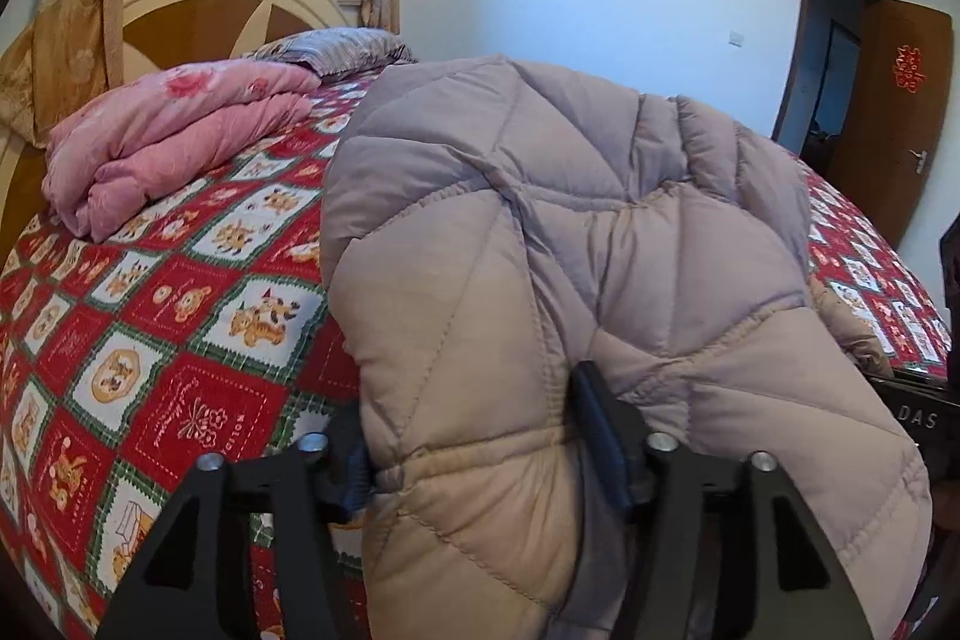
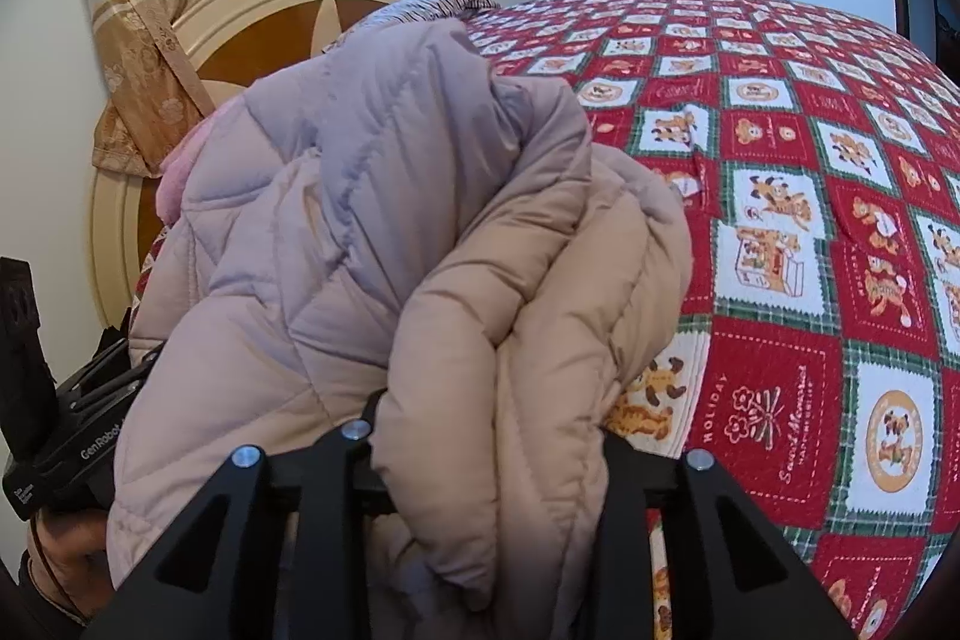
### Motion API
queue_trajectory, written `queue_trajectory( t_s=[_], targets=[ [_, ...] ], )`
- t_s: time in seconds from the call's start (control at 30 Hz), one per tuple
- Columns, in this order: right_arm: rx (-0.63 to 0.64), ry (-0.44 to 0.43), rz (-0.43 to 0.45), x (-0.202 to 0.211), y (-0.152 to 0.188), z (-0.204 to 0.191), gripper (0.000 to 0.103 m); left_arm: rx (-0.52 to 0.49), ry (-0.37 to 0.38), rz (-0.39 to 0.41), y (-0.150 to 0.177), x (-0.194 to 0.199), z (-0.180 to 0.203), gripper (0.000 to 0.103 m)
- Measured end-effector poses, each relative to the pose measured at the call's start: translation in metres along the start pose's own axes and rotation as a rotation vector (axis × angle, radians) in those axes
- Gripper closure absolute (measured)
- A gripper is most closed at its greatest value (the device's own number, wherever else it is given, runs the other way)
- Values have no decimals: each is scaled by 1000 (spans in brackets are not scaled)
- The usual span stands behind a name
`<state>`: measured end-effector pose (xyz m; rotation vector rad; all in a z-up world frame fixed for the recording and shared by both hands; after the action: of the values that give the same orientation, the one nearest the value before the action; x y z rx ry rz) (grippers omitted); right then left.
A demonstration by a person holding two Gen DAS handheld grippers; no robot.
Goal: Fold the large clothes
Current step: 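Lower the folded jacket onto the quilt and open both grippers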
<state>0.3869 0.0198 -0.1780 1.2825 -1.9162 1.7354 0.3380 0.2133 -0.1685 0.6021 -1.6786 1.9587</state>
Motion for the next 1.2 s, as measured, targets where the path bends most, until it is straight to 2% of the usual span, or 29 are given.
queue_trajectory(
  t_s=[0.17, 0.4, 0.6, 0.83, 1.2],
  targets=[
    [-11, 22, -11, -7, 4, 4, 54, 22, -48, -8, 4, -6, -11, 17],
    [-25, 41, 8, -10, 11, 10, 45, 41, -65, -5, 8, -9, -18, 6],
    [-38, 57, 14, -14, 14, 14, 40, 75, -70, -11, 11, -16, -23, 1],
    [-44, 69, 0, -20, 14, 17, 34, 89, -63, -4, 14, -20, -25, 1],
    [-59, 67, 0, -24, 15, 20, 29, 100, -51, 6, 15, -22, -28, 1]
  ],
)
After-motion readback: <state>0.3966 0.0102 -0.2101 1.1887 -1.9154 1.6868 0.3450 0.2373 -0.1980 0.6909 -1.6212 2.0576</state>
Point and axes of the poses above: each gripper's, at about its wrist camera, not at the fingertips, and x roughly against the way its jaws point, z to its right, y to its underside, the point moved 5 cm from there along -x, roughly the way its jaws point, and after that the axes turned 6 degrees about y, right-handed, at the moved point
